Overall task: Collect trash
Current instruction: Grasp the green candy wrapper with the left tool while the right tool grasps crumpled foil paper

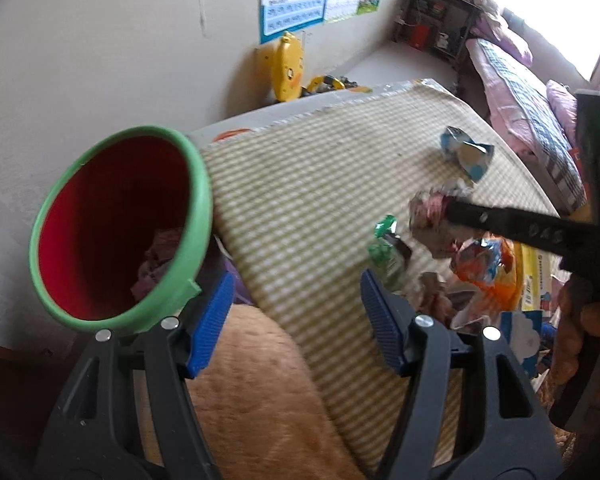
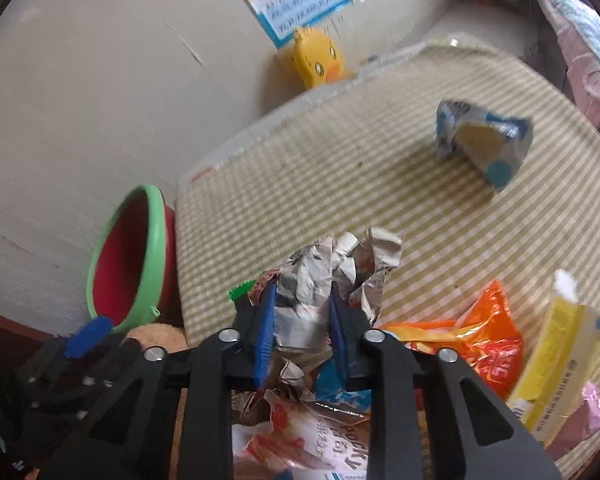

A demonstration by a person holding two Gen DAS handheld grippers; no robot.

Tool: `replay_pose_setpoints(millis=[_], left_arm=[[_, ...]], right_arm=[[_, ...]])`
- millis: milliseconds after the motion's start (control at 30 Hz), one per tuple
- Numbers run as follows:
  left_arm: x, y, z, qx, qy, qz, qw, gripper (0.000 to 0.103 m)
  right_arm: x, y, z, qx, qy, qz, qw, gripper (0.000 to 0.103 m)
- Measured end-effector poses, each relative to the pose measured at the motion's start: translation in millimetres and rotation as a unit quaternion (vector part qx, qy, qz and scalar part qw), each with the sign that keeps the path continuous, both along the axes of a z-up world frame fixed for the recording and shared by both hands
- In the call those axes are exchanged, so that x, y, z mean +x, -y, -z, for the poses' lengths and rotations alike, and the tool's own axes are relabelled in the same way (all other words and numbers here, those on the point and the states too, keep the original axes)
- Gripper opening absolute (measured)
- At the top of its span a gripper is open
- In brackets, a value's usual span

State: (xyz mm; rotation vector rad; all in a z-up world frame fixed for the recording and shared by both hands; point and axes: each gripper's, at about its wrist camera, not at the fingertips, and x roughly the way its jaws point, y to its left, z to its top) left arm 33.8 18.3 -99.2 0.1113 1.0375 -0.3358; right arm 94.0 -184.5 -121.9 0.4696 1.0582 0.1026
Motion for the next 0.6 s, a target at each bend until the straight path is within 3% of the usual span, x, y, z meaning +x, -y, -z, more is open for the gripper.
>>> replay_pose_setpoints(millis=[267,433,600], left_arm=[[15.1,41.0,19.6,-0.005,-0.027,0.025,0.9993,0.062],[26.6,66.6,41.2,-0.008,-0.070,0.052,0.9961,0.054],[35.4,73.4,58.4,-0.032,-0.121,0.054,0.9907,0.017]], right_arm=[[-29.3,29.9,-43.3,0.019,0.065,0.060,0.996,0.021],[-29.3,35.2,-49.0,0.027,0.075,0.064,0.995,0.021],[-29.4,36.9,-45.9,0.045,0.081,0.060,0.994,0.022]])
